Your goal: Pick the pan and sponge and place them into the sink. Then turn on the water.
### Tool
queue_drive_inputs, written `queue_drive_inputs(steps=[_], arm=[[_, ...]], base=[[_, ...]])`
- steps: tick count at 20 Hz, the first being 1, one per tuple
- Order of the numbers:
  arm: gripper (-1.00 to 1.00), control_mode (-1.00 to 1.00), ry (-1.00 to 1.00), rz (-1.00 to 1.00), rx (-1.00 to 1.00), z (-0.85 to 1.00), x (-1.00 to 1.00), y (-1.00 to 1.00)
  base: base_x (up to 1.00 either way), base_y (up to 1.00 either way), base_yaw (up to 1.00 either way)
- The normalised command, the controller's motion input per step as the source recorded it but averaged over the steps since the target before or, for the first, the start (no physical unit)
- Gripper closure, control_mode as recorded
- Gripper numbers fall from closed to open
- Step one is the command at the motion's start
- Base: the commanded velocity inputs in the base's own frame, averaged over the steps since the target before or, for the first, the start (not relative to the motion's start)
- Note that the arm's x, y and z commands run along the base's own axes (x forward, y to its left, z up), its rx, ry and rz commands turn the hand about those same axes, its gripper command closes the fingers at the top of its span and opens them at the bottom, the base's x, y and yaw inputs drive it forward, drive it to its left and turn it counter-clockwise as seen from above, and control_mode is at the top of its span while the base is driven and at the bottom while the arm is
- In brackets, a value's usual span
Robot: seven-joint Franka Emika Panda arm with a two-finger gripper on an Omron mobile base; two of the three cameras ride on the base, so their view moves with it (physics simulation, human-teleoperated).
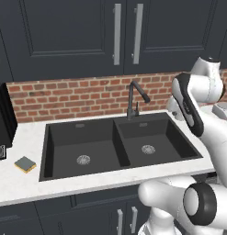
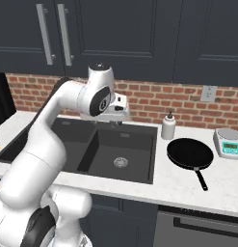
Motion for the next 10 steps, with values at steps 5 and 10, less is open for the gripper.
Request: queue_drive_inputs(steps=[5, 10], arm=[[-1.00, -1.00, 0.00, 0.06, 0.00, -0.30, -0.23, -1.00], [-1.00, -1.00, 0.00, 0.06, 0.00, -0.32, -0.23, -1.00]], base=[[0.00, 0.00, 0.00], [0.00, 0.00, 0.00]])
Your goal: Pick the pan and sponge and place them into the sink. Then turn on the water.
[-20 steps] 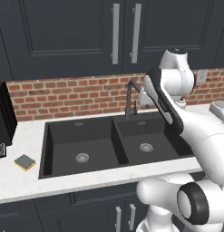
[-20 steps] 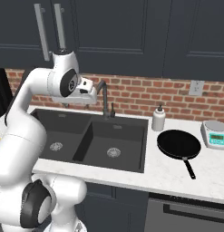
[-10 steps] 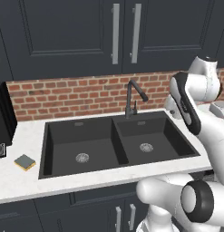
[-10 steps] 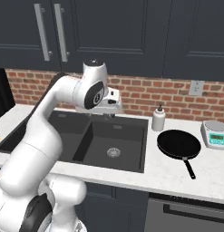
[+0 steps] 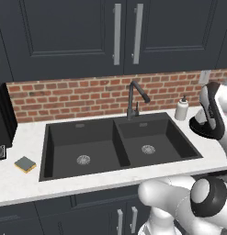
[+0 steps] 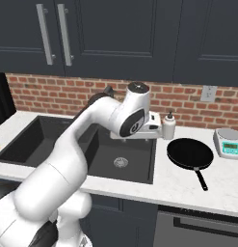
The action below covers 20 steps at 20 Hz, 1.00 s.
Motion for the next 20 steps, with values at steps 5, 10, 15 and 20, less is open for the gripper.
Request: queue_drive_inputs(steps=[5, 10, 15, 20], arm=[[-1.00, -1.00, 0.00, 0.04, 0.00, -0.28, -0.19, -0.94], [-1.00, -1.00, 0.00, 0.01, 0.00, -0.19, -0.04, -0.74], [-1.00, -1.00, 0.01, 0.00, 0.00, -0.18, 0.00, -0.61], [-1.00, -1.00, 0.03, 0.02, 0.00, -0.19, 0.00, -0.44]], base=[[0.00, 0.00, 0.00], [0.00, 0.00, 0.00], [0.00, 0.00, 0.00], [0.00, 0.00, 0.00]])
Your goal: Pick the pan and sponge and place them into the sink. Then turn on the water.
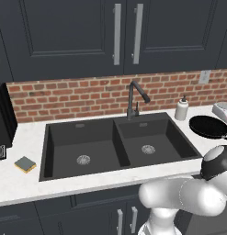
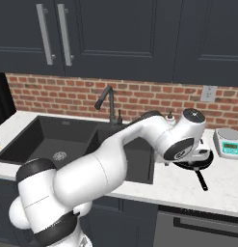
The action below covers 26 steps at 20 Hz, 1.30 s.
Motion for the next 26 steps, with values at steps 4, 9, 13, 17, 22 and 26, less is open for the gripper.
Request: queue_drive_inputs(steps=[4, 9, 13, 17, 22, 26], arm=[[-1.00, -1.00, 0.10, 0.00, -0.02, -0.29, 0.03, -0.24], [-1.00, -1.00, 0.12, 0.00, -0.06, -0.38, 0.11, -0.06], [-1.00, -1.00, 0.05, 0.00, -0.03, -0.36, 0.12, -0.12], [-1.00, -1.00, 0.00, 0.00, 0.00, -0.34, 0.07, -0.29], [-1.00, -1.00, 0.00, 0.01, 0.00, -0.33, 0.02, -0.36], [-1.00, -1.00, 0.01, 0.00, 0.00, -0.23, 0.09, -0.19]], base=[[0.00, 0.00, 0.00], [0.00, 0.00, 0.00], [0.00, 0.00, 0.00], [0.00, 0.00, 0.00], [0.00, 0.00, 0.00], [0.00, 0.00, 0.00]])
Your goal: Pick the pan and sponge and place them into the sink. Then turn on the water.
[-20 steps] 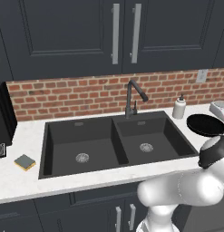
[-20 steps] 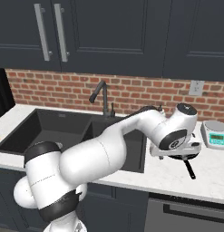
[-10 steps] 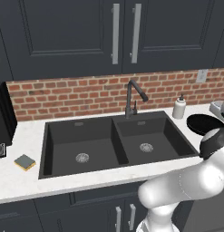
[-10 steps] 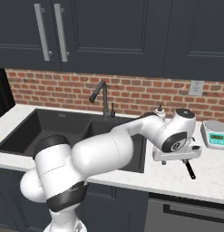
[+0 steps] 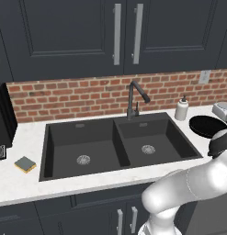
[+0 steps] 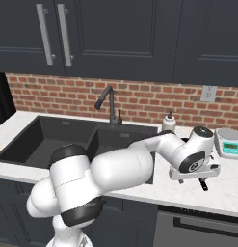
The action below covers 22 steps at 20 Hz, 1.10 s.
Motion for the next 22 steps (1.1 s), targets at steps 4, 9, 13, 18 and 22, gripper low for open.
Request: queue_drive_inputs(steps=[4, 9, 13, 18, 22], arm=[[-1.00, -1.00, 0.00, 0.00, 0.00, -0.22, 0.17, -0.17], [-1.00, -1.00, 0.00, 0.00, 0.00, -0.13, 0.22, -0.23], [-1.00, -1.00, 0.00, 0.01, 0.00, -0.15, 0.23, -0.25], [-1.00, -1.00, 0.01, 0.00, 0.00, -0.25, 0.19, -0.13], [-1.00, -1.00, 0.03, 0.00, 0.00, -0.31, 0.20, -0.11]], base=[[0.00, 0.00, 0.00], [0.00, 0.00, 0.00], [0.00, 0.00, 0.00], [0.00, 0.00, 0.00], [0.00, 0.00, 0.00]])
